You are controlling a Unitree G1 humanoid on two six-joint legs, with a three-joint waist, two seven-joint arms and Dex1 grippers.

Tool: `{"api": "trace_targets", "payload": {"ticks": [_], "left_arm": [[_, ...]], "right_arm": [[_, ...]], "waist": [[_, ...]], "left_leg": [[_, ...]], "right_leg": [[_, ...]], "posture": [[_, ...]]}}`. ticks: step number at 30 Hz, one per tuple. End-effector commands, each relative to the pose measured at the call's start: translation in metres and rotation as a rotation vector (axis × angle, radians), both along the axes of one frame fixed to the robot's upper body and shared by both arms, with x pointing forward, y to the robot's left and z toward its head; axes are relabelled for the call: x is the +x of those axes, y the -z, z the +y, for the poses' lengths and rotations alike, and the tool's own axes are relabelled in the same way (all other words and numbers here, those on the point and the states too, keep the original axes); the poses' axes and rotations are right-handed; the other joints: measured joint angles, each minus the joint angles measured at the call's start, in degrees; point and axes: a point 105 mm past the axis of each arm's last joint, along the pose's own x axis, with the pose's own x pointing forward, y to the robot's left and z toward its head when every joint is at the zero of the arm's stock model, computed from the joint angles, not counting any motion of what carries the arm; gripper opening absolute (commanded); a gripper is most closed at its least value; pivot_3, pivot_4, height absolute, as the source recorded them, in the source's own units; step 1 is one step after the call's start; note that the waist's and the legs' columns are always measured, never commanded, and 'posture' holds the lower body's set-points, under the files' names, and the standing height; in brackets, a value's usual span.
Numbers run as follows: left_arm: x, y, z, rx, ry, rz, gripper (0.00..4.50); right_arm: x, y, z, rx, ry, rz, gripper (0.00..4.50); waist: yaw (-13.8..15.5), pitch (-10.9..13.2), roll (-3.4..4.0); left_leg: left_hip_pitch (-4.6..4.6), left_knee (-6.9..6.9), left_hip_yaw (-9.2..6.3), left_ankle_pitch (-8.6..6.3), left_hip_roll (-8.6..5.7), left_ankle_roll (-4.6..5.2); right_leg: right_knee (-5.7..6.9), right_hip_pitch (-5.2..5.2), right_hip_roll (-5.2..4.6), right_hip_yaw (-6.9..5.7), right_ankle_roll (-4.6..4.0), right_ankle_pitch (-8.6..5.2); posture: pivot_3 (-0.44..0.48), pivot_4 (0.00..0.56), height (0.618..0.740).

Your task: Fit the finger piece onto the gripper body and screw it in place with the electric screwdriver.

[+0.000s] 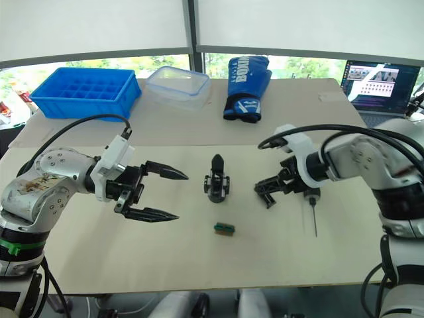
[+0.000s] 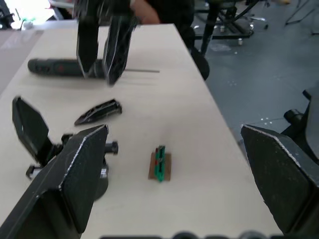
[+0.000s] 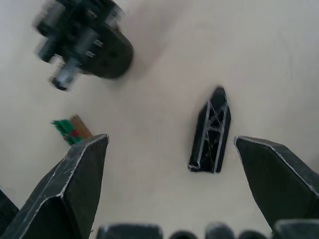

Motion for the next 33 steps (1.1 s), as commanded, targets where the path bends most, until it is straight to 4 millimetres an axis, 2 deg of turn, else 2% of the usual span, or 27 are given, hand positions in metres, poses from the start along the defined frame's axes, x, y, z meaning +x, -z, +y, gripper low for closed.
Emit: {"api": "trace_targets", "payload": {"ticks": [1, 6, 13, 14, 19, 22, 23, 25, 28, 31, 33], "left_arm": [[-0.011, -0.016, -0.009, -0.028, 0.056, -0.051, 4.48], [-0.013, -0.018, -0.014, -0.039, 0.060, -0.060, 4.48], [-0.007, -0.016, -0.018, -0.058, 0.035, -0.056, 4.48], [-0.006, -0.016, -0.018, -0.060, 0.031, -0.053, 4.50], [0.002, -0.011, -0.016, -0.048, -0.006, -0.027, 4.50], [0.012, -0.009, -0.015, -0.055, -0.050, -0.005, 4.50], [0.017, -0.009, -0.015, -0.066, -0.073, 0.008, 4.50], [0.023, -0.011, -0.016, -0.089, -0.105, 0.022, 4.50], [0.045, -0.027, -0.024, -0.233, -0.243, 0.096, 4.50], [0.062, -0.043, -0.033, -0.372, -0.336, 0.216, 4.50], [0.070, -0.053, -0.040, -0.464, -0.372, 0.318, 4.50]], "right_arm": [[0.007, 0.016, -0.009, -0.073, 0.056, 0.069, 4.50], [0.020, 0.033, -0.012, -0.107, 0.080, 0.096, 4.50], [0.034, 0.046, -0.004, -0.105, 0.047, 0.082, 4.50], [0.034, 0.049, -0.004, -0.111, 0.038, 0.081, 3.96], [0.027, 0.049, 0.001, -0.116, -0.073, 0.055, 2.25], [0.026, 0.029, 0.001, -0.078, -0.135, -0.034, 1.26], [0.028, 0.017, -0.001, -0.065, -0.145, -0.091, 1.14], [0.031, -0.001, -0.003, -0.045, -0.169, -0.188, 1.14], [0.033, -0.048, -0.005, 0.033, -0.166, -0.410, 1.14], [0.023, -0.070, -0.001, 0.047, -0.209, -0.586, 1.14], [0.012, -0.085, 0.012, 0.125, -0.221, -0.691, 1.14]], "waist": [[0.0, 0.0, 0.00], [-0.2, 0.0, 0.01], [-0.6, 0.0, 0.00], [-0.7, 0.0, 0.00], [-1.0, 0.0, 0.00], [-1.1, 0.0, 0.01], [-1.0, 0.0, 0.02], [-1.0, 0.0, 0.06], [-0.4, 0.0, 0.06], [0.1, 0.0, 0.04], [0.1, 0.0, 0.03]], "left_leg": [[-0.01, 0.00, 0.00, 0.00, -0.01, 0.00], [-0.03, 0.00, 0.03, 0.00, -0.08, 0.01], [0.05, 0.04, 0.06, 0.07, -0.04, -0.12], [0.07, 0.04, 0.05, 0.07, -0.04, -0.13], [0.15, 0.04, 0.04, 0.07, -0.02, -0.13], [0.10, 0.02, 0.03, 0.07, -0.03, -0.12], [0.09, 0.01, 0.03, 0.07, -0.03, -0.12], [0.03, 0.03, 0.05, 0.07, -0.07, -0.12], [0.03, 0.05, 0.04, 0.05, -0.09, -0.17], [0.03, 0.06, -0.01, 0.04, -0.06, -0.18], [0.04, 0.05, -0.09, 0.05, -0.02, -0.18]], "right_leg": [[0.00, 0.01, 0.00, -0.01, 0.00, 0.00], [0.00, -0.02, 0.02, -0.07, 0.01, 0.00], [0.05, 0.01, 0.09, -0.04, -0.02, 0.02], [0.06, 0.03, 0.09, -0.03, -0.03, 0.04], [0.09, 0.05, 0.14, -0.05, -0.03, 0.04], [0.08, -0.03, 0.16, -0.08, -0.04, 0.03], [0.09, -0.04, 0.15, -0.08, -0.04, 0.04], [0.08, -0.08, 0.13, -0.09, -0.03, 0.04], [0.08, -0.05, 0.15, -0.11, -0.01, 0.04], [0.08, -0.04, 0.17, -0.10, 0.01, 0.05], [0.08, -0.02, 0.18, -0.09, 0.01, 0.05]], "posture": [[0.000, 0.150, 0.740], [0.000, 0.150, 0.740], [0.000, 0.150, 0.740], [0.000, 0.150, 0.740], [0.000, 0.150, 0.740], [0.000, 0.150, 0.740], [0.000, 0.150, 0.740], [0.000, 0.150, 0.740], [0.000, 0.150, 0.740], [0.000, 0.150, 0.740], [0.000, 0.150, 0.740]]}}
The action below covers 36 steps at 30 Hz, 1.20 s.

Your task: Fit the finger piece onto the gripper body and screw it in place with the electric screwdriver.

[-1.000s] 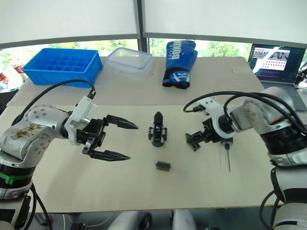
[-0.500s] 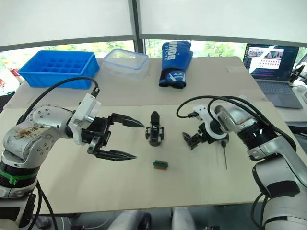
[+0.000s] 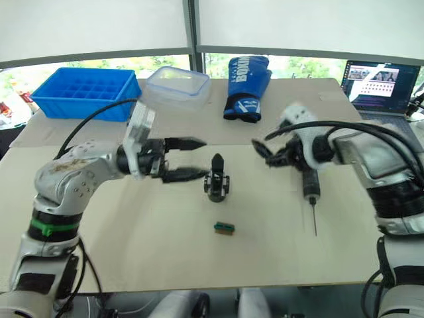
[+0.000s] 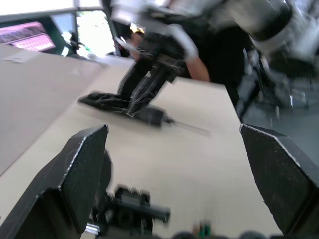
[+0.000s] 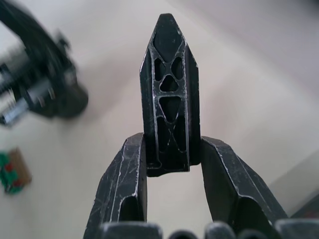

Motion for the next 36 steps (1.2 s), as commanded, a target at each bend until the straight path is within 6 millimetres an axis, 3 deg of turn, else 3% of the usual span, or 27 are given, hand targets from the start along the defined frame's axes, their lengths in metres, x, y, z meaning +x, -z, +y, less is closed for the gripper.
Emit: {"api": "trace_targets", "payload": {"ticks": [1, 7, 14, 17, 20, 31, 34, 36], "left_arm": [[0.011, -0.024, -0.006, -0.166, -0.059, 0.123, 4.50], [0.012, -0.032, -0.022, -0.276, -0.063, 0.259, 4.50], [0.019, -0.037, -0.027, -0.350, -0.119, 0.299, 4.50], [0.022, -0.037, -0.028, -0.372, -0.127, 0.334, 3.65], [0.022, -0.037, -0.031, -0.368, -0.122, 0.344, 2.11], [0.016, -0.043, -0.036, -0.418, -0.084, 0.348, 2.10], [0.019, -0.046, -0.034, -0.449, -0.098, 0.345, 1.21], [0.019, -0.046, -0.034, -0.447, -0.100, 0.341, 0.30]], "right_arm": [[-0.017, -0.035, 0.021, 0.117, -0.053, -0.222, 1.14], [-0.032, -0.040, 0.048, 0.141, -0.042, -0.447, 1.14], [-0.040, -0.040, 0.059, 0.139, -0.034, -0.536, 1.14], [-0.042, -0.043, 0.063, 0.139, -0.039, -0.575, 1.14], [-0.043, -0.044, 0.066, 0.137, -0.045, -0.596, 1.14], [-0.049, -0.041, 0.074, 0.151, -0.070, -0.599, 1.14], [-0.049, -0.043, 0.073, 0.156, -0.062, -0.604, 1.14], [-0.048, -0.045, 0.073, 0.164, -0.051, -0.611, 1.14]], "waist": [[0.0, 0.0, -0.01], [-0.2, 0.0, 0.00], [-0.2, 0.0, 0.00], [-0.2, 0.0, 0.00], [-0.2, 0.0, 0.00], [-0.2, 0.0, 0.00], [-0.2, 0.0, 0.00], [-0.2, 0.0, 0.00]], "left_leg": [[0.00, 0.00, -0.03, 0.01, 0.00, 0.01], [0.05, 0.08, 0.00, 0.03, -0.09, -0.05], [0.07, 0.24, 0.00, 0.00, -0.13, -0.22], [0.07, 0.24, 0.00, 0.01, -0.15, -0.21], [0.08, 0.25, 0.00, 0.01, -0.14, -0.21], [0.10, 0.25, 0.00, 0.01, -0.14, -0.22], [0.10, 0.25, 0.00, 0.01, -0.14, -0.22], [0.10, 0.25, 0.00, 0.01, -0.14, -0.22]], "right_leg": [[0.00, 0.02, -0.01, 0.01, 0.00, 0.00], [0.14, -0.07, 0.01, 0.07, 0.00, 0.01], [0.27, -0.04, 0.06, 0.09, 0.00, 0.01], [0.27, -0.04, 0.09, 0.08, 0.00, 0.01], [0.27, -0.03, 0.09, 0.08, 0.00, 0.01], [0.27, -0.02, 0.26, 0.10, 0.00, 0.01], [0.27, -0.01, 0.26, 0.10, 0.00, 0.01], [0.27, -0.01, 0.26, 0.11, 0.00, 0.01]], "posture": [[0.000, 0.150, 0.740], [0.000, 0.150, 0.740], [0.000, 0.150, 0.740], [0.000, 0.150, 0.740], [0.000, 0.150, 0.740], [0.000, 0.150, 0.740], [0.000, 0.150, 0.740], [0.000, 0.150, 0.740]]}}
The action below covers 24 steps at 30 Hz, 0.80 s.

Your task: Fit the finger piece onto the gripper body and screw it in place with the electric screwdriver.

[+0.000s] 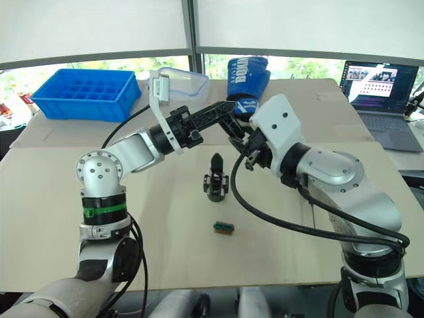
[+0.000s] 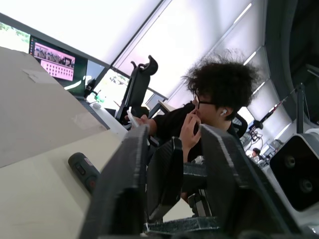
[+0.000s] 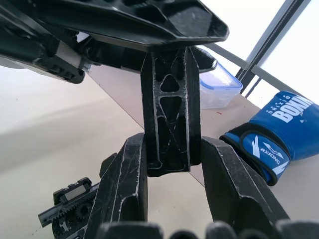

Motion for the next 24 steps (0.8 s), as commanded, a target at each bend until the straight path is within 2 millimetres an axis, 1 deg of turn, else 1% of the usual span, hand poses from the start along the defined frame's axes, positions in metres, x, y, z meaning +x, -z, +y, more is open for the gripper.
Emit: {"api": "trace_targets", "payload": {"ticks": [1, 7, 9, 12, 13, 14, 16, 19, 20, 22, 24], "left_arm": [[-0.007, -0.016, 0.001, -0.041, 0.007, -0.063, 0.00], [-0.006, -0.015, -0.001, -0.026, 0.014, -0.070, 0.00], [-0.007, -0.016, -0.003, 0.008, 0.039, -0.100, 0.00], [-0.018, -0.011, -0.010, 0.159, 0.129, -0.274, 0.00], [-0.023, -0.008, -0.011, 0.196, 0.180, -0.321, 0.00], [-0.030, -0.006, -0.011, 0.235, 0.249, -0.380, 0.00], [-0.038, -0.003, -0.009, 0.294, 0.361, -0.467, 0.00], [-0.040, -0.006, -0.006, 0.334, 0.469, -0.526, 0.00], [-0.040, -0.007, -0.006, 0.340, 0.494, -0.535, 0.00], [-0.041, -0.010, -0.008, 0.353, 0.546, -0.563, 0.00], [-0.042, -0.011, -0.009, 0.358, 0.573, -0.580, 0.00]], "right_arm": [[-0.004, -0.016, 0.000, 0.023, 0.005, -0.078, 1.14], [-0.006, -0.022, 0.001, 0.021, 0.002, -0.120, 1.14], [-0.009, -0.024, 0.002, 0.017, -0.030, -0.119, 2.18], [-0.015, -0.024, 0.001, -0.014, -0.117, -0.063, 3.19], [-0.018, -0.022, 0.000, -0.022, -0.168, -0.011, 3.53], [-0.024, -0.020, -0.002, 0.000, -0.251, 0.084, 3.85], [-0.034, -0.020, -0.007, 0.050, -0.371, 0.243, 3.85], [-0.042, -0.020, -0.012, 0.104, -0.489, 0.421, 3.85], [-0.042, -0.020, -0.013, 0.114, -0.510, 0.455, 3.85], [-0.044, -0.017, -0.008, 0.121, -0.569, 0.526, 3.85], [-0.042, -0.016, -0.003, 0.123, -0.589, 0.554, 3.85]], "waist": [[0.0, 0.0, 0.00], [0.0, 0.0, 0.00], [0.0, 0.0, 0.00], [-0.1, 0.0, 0.00], [-0.1, 0.0, 0.01], [0.0, 0.0, 0.01], [-0.1, 0.0, 0.01], [0.0, 0.0, 0.01], [0.0, 0.0, 0.01], [0.0, 0.0, 0.01], [-0.2, 0.0, 0.01]], "left_leg": [[0.00, 0.00, 0.00, 0.00, 0.01, 0.00], [0.01, 0.00, 0.00, 0.00, 0.00, 0.00], [0.01, 0.00, 0.00, 0.00, 0.00, 0.00], [0.02, -0.01, 0.01, 0.01, 0.00, 0.01], [0.02, -0.01, 0.01, 0.01, 0.00, 0.02], [0.02, -0.01, 0.01, 0.01, 0.00, 0.02], [0.02, -0.01, 0.01, 0.01, 0.01, 0.03], [0.02, -0.02, -0.01, 0.05, 0.03, 0.17], [0.01, -0.02, -0.01, 0.04, 0.04, 0.20], [0.01, -0.03, -0.02, 0.02, 0.08, 0.25], [0.00, -0.05, -0.02, 0.02, 0.08, 0.29]], "right_leg": [[0.00, 0.00, 0.00, 0.00, 0.00, 0.00], [0.00, 0.01, 0.02, 0.00, 0.00, 0.00], [0.00, 0.00, 0.03, 0.00, 0.00, 0.00], [-0.01, 0.01, 0.07, 0.00, -0.01, 0.00], [0.00, 0.01, 0.07, 0.01, -0.01, -0.01], [-0.02, 0.03, 0.07, 0.01, -0.01, -0.01], [-0.16, 0.09, 0.07, -0.01, -0.01, 0.00], [-0.23, 0.13, 0.04, -0.02, -0.04, 0.01], [-0.24, 0.13, -0.04, -0.01, -0.04, 0.01], [-0.25, 0.13, -0.22, 0.01, -0.04, 0.01], [-0.25, 0.11, -0.27, 0.06, -0.04, 0.01]], "posture": [[0.000, 0.150, 0.740], [0.000, 0.150, 0.740], [0.000, 0.150, 0.740], [0.000, 0.150, 0.740], [0.000, 0.150, 0.740], [0.000, 0.150, 0.740], [0.000, 0.150, 0.740], [0.000, 0.150, 0.740], [0.000, 0.150, 0.740], [0.000, 0.150, 0.740], [0.000, 0.150, 0.740]]}}
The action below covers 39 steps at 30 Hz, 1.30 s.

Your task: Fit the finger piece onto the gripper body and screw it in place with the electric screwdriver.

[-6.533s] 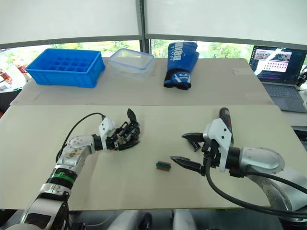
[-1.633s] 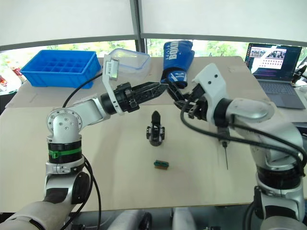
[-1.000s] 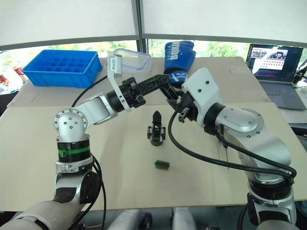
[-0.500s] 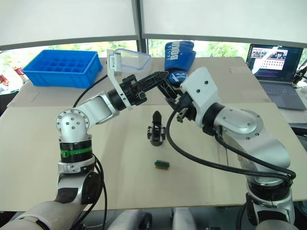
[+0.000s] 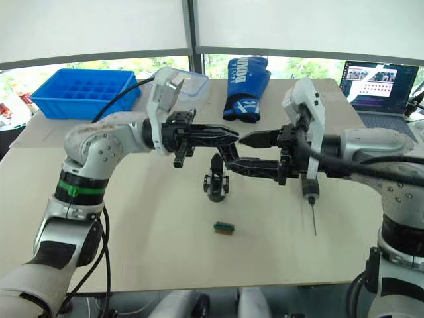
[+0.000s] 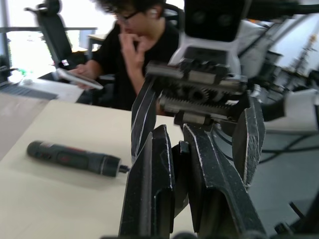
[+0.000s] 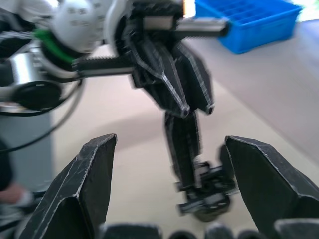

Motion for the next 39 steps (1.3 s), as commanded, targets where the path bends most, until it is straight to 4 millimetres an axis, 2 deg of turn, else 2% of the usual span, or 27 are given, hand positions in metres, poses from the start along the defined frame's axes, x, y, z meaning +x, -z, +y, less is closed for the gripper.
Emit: {"api": "trace_targets", "payload": {"ticks": [1, 3, 8, 18, 24, 25, 32, 34, 37, 39], "left_arm": [[-0.006, -0.007, -0.001, 0.004, 0.068, -0.060, 0.00], [-0.006, -0.006, -0.002, 0.010, 0.078, -0.071, 0.00], [-0.005, -0.009, 0.001, 0.002, 0.071, -0.059, 0.00], [-0.005, -0.010, 0.004, -0.001, 0.060, -0.049, 0.00], [-0.005, -0.008, 0.006, 0.005, 0.058, -0.047, 0.00], [-0.005, -0.007, 0.006, 0.007, 0.058, -0.047, 0.00], [-0.005, -0.005, 0.003, 0.008, 0.059, -0.047, 0.00], [-0.005, -0.005, 0.003, 0.008, 0.061, -0.046, 0.00], [-0.006, -0.005, 0.003, 0.008, 0.065, -0.046, 0.00], [-0.006, -0.005, 0.002, 0.008, 0.066, -0.047, 0.00]], "right_arm": [[0.000, -0.004, 0.009, 0.008, -0.057, 0.023, 3.85], [0.007, -0.005, 0.013, 0.009, -0.056, 0.020, 3.85], [0.010, -0.009, 0.016, -0.011, -0.079, 0.005, 2.41], [0.011, -0.007, 0.018, -0.061, -0.120, -0.044, 2.41], [0.013, -0.012, 0.020, -0.042, -0.128, -0.052, 0.59], [0.013, -0.012, 0.020, -0.041, -0.129, -0.054, 0.41], [0.015, -0.014, 0.018, -0.033, -0.108, -0.051, 0.41], [0.012, -0.015, 0.018, -0.031, -0.119, -0.042, 1.53], [0.012, -0.017, 0.020, -0.029, -0.118, -0.072, 2.43], [0.012, -0.017, 0.020, -0.023, -0.117, -0.071, 2.43]], "waist": [[-0.3, 0.0, 0.00], [-0.4, 0.0, 0.00], [-0.2, 0.0, 0.00], [0.0, 0.0, 0.00], [0.0, 0.0, 0.00], [0.0, 0.0, 0.00], [0.0, 0.0, 0.00], [0.0, 0.0, 0.00], [0.0, 0.0, 0.00], [0.0, 0.0, 0.00]], "left_leg": [[0.00, 0.00, 0.00, 0.00, 0.01, 0.01], [-0.02, 0.00, 0.01, -0.01, 0.00, 0.02], [-0.10, 0.01, -0.01, 0.00, 0.00, 0.02], [-0.18, 0.03, -0.01, -0.02, -0.02, 0.02], [-0.18, 0.09, -0.01, -0.01, -0.03, 0.02], [-0.18, 0.09, -0.01, -0.01, -0.03, 0.02], [-0.19, 0.08, -0.01, -0.01, -0.03, 0.02], [-0.19, 0.09, -0.01, -0.01, -0.03, 0.02], [-0.19, 0.09, -0.02, -0.01, -0.02, 0.02], [-0.19, 0.09, -0.01, -0.01, -0.02, 0.02]], "right_leg": [[-0.01, 0.00, 0.00, 0.02, 0.00, 0.00], [0.00, -0.02, -0.03, 0.10, 0.00, 0.00], [0.01, -0.09, -0.04, 0.08, 0.00, 0.00], [0.01, -0.15, -0.05, -0.01, 0.01, 0.01], [0.04, -0.14, -0.05, 0.01, 0.01, 0.01], [0.05, -0.15, -0.05, 0.01, 0.01, 0.01], [0.03, -0.16, -0.05, -0.01, 0.01, 0.01], [0.03, -0.16, -0.05, -0.02, 0.01, 0.01], [0.03, -0.16, -0.05, 0.00, 0.01, 0.01], [0.04, -0.16, -0.05, 0.00, 0.01, 0.01]], "posture": [[0.000, 0.150, 0.740], [0.000, 0.150, 0.740], [0.000, 0.150, 0.740], [0.000, 0.150, 0.740], [0.000, 0.150, 0.740], [0.000, 0.150, 0.740], [0.000, 0.150, 0.740], [0.000, 0.150, 0.740], [0.000, 0.150, 0.740], [0.000, 0.150, 0.740]]}}
